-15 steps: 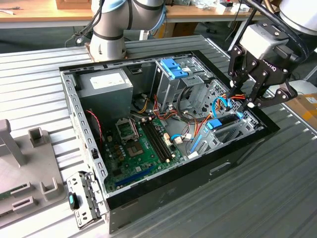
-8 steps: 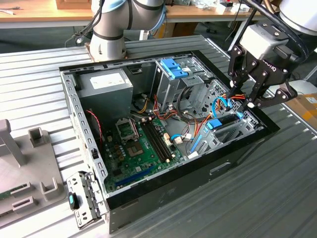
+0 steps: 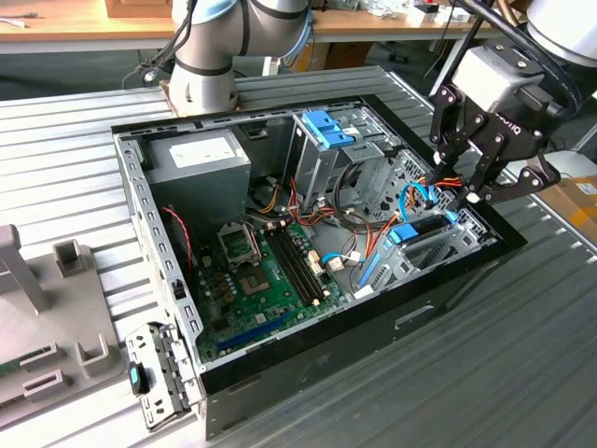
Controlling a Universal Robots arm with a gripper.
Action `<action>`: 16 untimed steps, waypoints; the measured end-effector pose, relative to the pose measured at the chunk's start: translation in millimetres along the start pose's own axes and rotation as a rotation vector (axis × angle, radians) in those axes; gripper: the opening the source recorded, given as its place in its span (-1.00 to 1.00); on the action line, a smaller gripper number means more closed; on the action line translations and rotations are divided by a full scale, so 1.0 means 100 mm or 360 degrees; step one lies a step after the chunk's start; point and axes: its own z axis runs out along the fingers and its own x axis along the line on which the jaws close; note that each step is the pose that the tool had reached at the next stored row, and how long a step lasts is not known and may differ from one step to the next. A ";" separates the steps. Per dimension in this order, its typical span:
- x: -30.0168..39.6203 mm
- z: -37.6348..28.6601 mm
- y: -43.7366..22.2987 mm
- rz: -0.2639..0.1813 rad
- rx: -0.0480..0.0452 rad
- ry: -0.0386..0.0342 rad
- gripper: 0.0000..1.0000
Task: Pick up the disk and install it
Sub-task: 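Insert the disk into the insertion slot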
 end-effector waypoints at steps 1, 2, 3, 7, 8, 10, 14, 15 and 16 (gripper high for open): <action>-0.001 0.003 -0.038 0.0000 0.0000 0.0000 -0.11; -0.002 0.003 -0.049 0.0000 0.0000 0.0000 -0.11; -0.004 0.006 -0.058 0.0000 0.0000 0.0000 -0.11; -0.082 0.100 -0.060 0.0000 0.0000 0.0002 -0.11; -0.109 0.124 -0.060 0.0000 0.0000 0.0004 -0.11; -0.128 0.139 -0.059 0.0000 0.0000 0.0005 -0.11; -0.150 0.140 -0.061 0.0000 0.0000 0.0005 -0.11; -0.172 0.146 -0.063 0.0000 0.0000 0.0005 -0.11; -0.183 0.150 -0.068 0.0000 0.0000 0.0006 -0.11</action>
